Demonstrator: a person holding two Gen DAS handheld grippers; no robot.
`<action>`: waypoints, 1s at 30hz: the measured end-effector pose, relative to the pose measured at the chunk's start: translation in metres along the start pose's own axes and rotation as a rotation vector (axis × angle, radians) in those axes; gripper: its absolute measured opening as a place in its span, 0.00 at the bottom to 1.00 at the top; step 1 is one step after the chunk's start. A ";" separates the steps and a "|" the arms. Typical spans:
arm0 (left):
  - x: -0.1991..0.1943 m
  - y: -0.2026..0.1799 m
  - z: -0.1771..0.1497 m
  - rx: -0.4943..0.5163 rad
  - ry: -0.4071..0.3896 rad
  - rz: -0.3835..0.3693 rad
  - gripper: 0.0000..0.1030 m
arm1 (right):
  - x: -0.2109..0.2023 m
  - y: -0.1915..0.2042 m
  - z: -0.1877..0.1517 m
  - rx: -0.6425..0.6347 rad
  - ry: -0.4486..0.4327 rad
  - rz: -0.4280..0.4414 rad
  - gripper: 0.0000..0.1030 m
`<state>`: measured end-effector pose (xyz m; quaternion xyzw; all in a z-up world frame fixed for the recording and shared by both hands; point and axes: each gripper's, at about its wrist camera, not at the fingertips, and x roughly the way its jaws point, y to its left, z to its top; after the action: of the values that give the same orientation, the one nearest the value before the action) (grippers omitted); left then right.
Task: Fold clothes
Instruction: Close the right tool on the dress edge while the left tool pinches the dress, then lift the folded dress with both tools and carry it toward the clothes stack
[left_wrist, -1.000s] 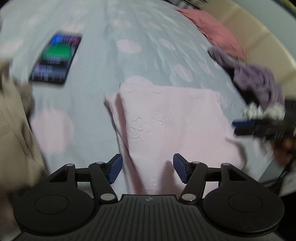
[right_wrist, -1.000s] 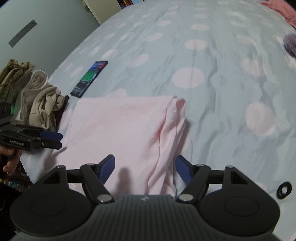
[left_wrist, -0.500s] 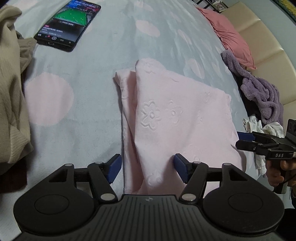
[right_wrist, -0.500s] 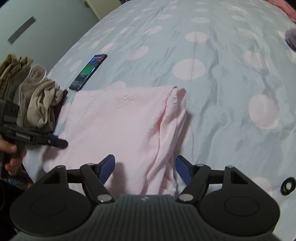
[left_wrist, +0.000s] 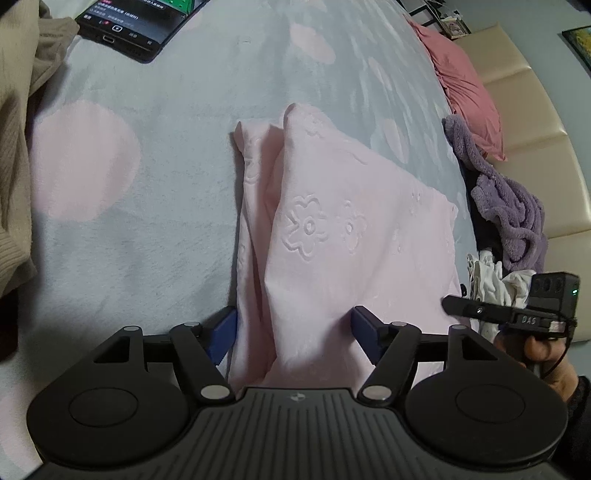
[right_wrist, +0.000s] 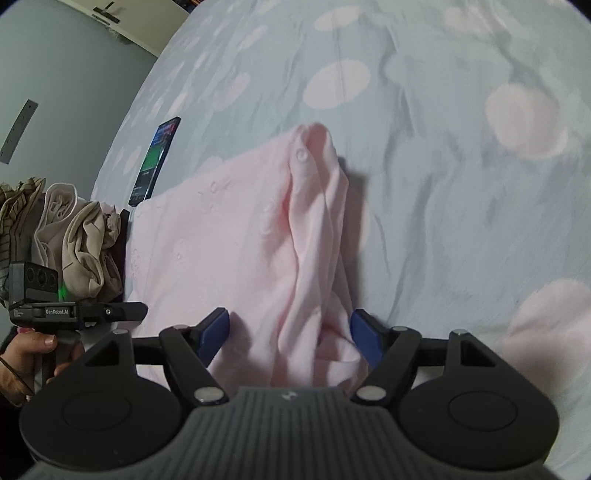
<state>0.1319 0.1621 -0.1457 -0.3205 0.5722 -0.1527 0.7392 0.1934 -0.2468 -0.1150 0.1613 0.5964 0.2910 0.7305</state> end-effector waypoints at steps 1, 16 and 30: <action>0.000 0.002 0.001 -0.013 -0.001 -0.009 0.64 | 0.001 -0.003 0.000 0.016 0.001 0.010 0.73; 0.016 0.024 0.010 -0.170 0.005 -0.144 0.74 | 0.019 -0.031 0.011 0.187 0.024 0.147 0.75; 0.023 0.012 0.014 -0.112 0.030 -0.115 0.45 | 0.030 -0.026 0.011 0.119 0.051 0.231 0.25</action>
<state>0.1501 0.1616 -0.1693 -0.3914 0.5716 -0.1676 0.7014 0.2133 -0.2474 -0.1506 0.2647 0.6083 0.3412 0.6659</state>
